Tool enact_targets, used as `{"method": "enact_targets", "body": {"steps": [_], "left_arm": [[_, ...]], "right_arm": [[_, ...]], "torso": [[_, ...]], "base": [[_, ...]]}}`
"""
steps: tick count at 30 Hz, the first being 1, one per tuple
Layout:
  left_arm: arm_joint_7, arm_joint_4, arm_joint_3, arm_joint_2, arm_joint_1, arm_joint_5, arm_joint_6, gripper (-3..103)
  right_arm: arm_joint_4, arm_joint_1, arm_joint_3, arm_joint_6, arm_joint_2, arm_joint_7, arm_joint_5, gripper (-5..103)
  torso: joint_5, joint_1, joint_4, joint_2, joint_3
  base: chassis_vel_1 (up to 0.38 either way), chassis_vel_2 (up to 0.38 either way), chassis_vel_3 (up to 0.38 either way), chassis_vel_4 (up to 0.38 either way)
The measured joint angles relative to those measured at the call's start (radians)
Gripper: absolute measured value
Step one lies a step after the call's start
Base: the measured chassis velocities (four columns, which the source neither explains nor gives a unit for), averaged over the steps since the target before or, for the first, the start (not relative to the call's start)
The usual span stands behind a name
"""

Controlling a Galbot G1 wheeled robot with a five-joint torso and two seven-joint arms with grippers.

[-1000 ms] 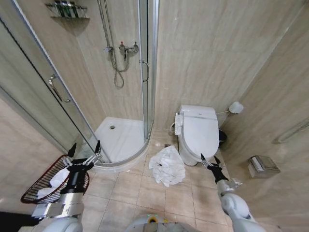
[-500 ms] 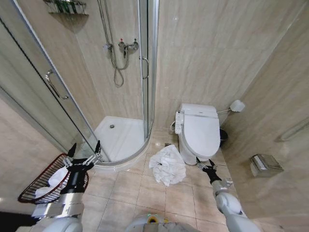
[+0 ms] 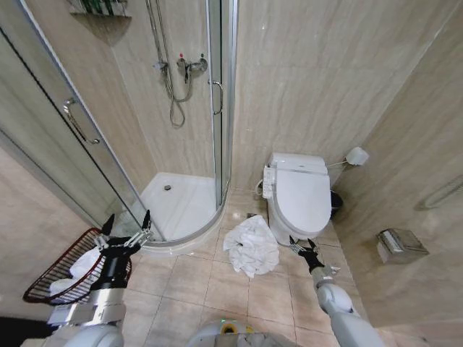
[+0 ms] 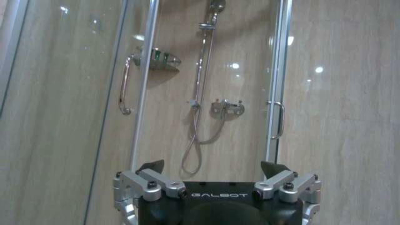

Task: Discard the used towel into the hamper.

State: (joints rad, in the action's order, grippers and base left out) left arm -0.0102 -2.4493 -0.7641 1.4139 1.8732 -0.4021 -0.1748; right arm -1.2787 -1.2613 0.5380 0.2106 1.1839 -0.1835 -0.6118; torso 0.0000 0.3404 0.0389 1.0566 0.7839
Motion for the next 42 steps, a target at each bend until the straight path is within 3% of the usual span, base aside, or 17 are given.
{"method": "enact_targets", "body": {"steps": [11, 30, 35, 42], "left_arm": [[0.0, 0.0, 0.0, 0.0, 0.0, 0.0, 0.0, 100], [0.0, 0.0, 0.0, 0.0, 0.0, 0.0, 0.0, 100], [0.0, 0.0, 0.0, 0.0, 0.0, 0.0, 0.0, 100], [0.0, 0.0, 0.0, 0.0, 0.0, 0.0, 0.0, 100]], "right_arm": [[0.128, 0.09, -0.044, 0.004, 0.019, -0.024, 0.005, 100], [0.463, 0.265, -0.093, 0.095, 0.067, -0.09, 0.076, 100], [0.488, 0.271, -0.085, 0.163, 0.083, -0.089, 0.088, 100], [0.479, 0.263, -0.074, 0.161, 0.09, -0.11, 0.088, 100]], "torso": [[-0.0001, -0.017, -0.0001, -0.038, -0.021], [-0.0003, -0.063, 0.0, -0.137, -0.074], [-0.0003, -0.073, 0.0, -0.16, -0.086], [-0.0002, -0.078, 0.0, -0.17, -0.092]], "base": [[0.0, 0.0, 0.0, 0.0], [0.0, 0.0, 0.0, 0.0], [0.0, 0.0, 0.0, 0.0], [0.0, 0.0, 0.0, 0.0]]}}
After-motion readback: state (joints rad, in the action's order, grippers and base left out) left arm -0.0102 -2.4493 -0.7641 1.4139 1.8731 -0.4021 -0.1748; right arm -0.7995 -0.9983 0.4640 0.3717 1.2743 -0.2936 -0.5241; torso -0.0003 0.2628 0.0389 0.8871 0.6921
